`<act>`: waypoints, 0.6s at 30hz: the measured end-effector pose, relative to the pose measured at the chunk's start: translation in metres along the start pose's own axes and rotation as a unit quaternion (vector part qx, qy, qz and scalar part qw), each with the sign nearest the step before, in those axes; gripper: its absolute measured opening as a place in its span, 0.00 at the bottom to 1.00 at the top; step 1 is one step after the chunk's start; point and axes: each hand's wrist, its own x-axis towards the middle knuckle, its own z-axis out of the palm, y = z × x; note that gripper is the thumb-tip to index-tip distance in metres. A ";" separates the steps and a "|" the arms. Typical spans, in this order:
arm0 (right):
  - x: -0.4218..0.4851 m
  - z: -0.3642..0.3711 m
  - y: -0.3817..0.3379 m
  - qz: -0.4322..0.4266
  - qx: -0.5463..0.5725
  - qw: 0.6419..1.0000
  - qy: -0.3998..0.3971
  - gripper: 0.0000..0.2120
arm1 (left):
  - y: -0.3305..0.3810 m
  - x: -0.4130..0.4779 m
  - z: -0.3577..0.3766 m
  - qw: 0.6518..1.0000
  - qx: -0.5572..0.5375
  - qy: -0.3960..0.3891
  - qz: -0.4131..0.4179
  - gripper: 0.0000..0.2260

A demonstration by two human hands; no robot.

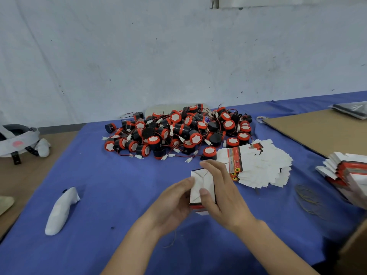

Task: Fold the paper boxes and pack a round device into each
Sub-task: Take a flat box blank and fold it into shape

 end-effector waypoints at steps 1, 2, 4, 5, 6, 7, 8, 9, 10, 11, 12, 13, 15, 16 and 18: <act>-0.001 0.000 0.002 -0.006 -0.005 1.000 -0.004 0.26 | 0.000 0.000 -0.002 1.000 -0.003 -0.010 0.004 0.19; -0.002 -0.001 0.004 -0.014 -0.014 1.000 -0.010 0.27 | 0.001 -0.001 -0.004 1.000 -0.002 -0.018 0.010 0.20; -0.003 -0.002 0.006 -0.021 -0.029 0.999 -0.035 0.28 | 0.005 -0.001 -0.008 1.000 0.008 -0.020 0.017 0.21; -0.004 -0.003 0.006 -0.022 -0.031 0.998 -0.051 0.28 | 0.007 -0.001 -0.009 1.000 0.011 -0.015 0.016 0.22; -0.004 -0.003 0.007 -0.028 -0.033 0.997 -0.062 0.28 | 0.008 -0.001 -0.011 1.000 0.011 -0.007 0.012 0.24; -0.004 -0.003 0.007 -0.038 -0.038 0.996 -0.067 0.28 | 0.010 -0.002 -0.012 1.000 0.009 0.001 0.006 0.25; -0.004 -0.003 0.008 -0.047 -0.043 0.996 -0.067 0.28 | 0.012 -0.002 -0.013 1.000 0.005 0.008 0.002 0.26; -0.005 -0.003 0.008 -0.049 -0.045 0.995 -0.070 0.29 | 0.013 -0.002 -0.014 1.000 0.001 0.016 0.000 0.27; -0.005 -0.002 0.008 -0.042 -0.043 0.995 -0.076 0.29 | 0.015 -0.002 -0.015 1.000 0.002 0.024 0.003 0.26; -0.006 -0.001 0.008 -0.025 -0.036 0.995 -0.084 0.30 | 0.017 -0.002 -0.015 0.999 0.016 0.030 0.014 0.25; -0.007 0.001 0.008 -0.002 -0.025 0.996 -0.090 0.30 | 0.018 -0.002 -0.015 0.997 0.056 0.039 0.031 0.23; -0.008 0.004 0.008 0.025 -0.008 0.996 -0.089 0.30 | 0.019 -0.001 -0.014 0.988 0.135 0.051 0.054 0.21; -0.010 0.010 0.012 0.087 0.033 0.993 -0.067 0.30 | 0.019 0.001 -0.015 0.916 0.380 0.067 0.110 0.18; -0.011 0.014 0.014 0.120 0.051 0.990 -0.055 0.29 | 0.017 0.004 -0.017 0.837 0.524 0.070 0.141 0.16; -0.012 0.022 0.021 0.185 0.085 0.978 -0.048 0.27 | 0.008 0.013 -0.021 0.633 0.748 0.055 0.190 0.18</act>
